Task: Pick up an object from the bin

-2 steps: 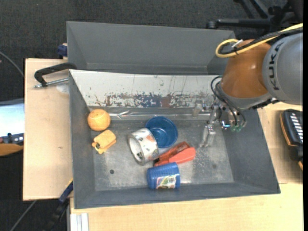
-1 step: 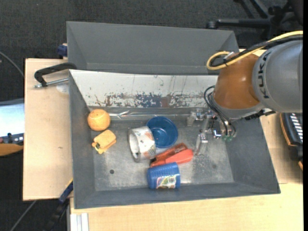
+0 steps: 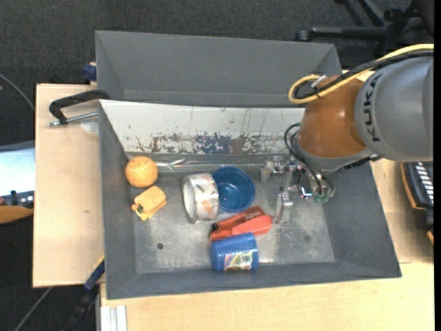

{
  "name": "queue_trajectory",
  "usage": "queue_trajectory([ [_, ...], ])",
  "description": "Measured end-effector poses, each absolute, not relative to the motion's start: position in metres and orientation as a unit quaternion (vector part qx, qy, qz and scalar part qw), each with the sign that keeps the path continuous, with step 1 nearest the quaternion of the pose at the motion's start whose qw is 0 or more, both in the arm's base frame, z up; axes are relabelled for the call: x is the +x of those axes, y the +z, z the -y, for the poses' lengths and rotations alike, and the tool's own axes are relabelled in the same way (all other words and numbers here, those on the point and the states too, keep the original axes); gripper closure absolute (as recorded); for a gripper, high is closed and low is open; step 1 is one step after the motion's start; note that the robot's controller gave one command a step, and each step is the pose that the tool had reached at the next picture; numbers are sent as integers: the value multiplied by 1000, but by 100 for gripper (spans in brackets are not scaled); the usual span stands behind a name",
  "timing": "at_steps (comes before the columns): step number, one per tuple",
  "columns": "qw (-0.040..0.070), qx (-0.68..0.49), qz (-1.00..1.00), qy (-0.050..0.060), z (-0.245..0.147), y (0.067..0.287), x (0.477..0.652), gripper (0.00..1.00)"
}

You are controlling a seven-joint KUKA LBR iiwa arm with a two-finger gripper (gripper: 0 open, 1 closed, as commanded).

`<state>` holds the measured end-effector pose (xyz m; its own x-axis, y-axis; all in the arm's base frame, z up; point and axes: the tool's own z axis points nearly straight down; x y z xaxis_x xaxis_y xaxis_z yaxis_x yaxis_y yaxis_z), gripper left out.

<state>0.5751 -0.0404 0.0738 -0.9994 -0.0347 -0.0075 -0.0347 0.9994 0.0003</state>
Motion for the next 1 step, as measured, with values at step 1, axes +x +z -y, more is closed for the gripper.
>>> queue_trajectory([
  [1,2,9,-1000,1,14,72,573,0],
])
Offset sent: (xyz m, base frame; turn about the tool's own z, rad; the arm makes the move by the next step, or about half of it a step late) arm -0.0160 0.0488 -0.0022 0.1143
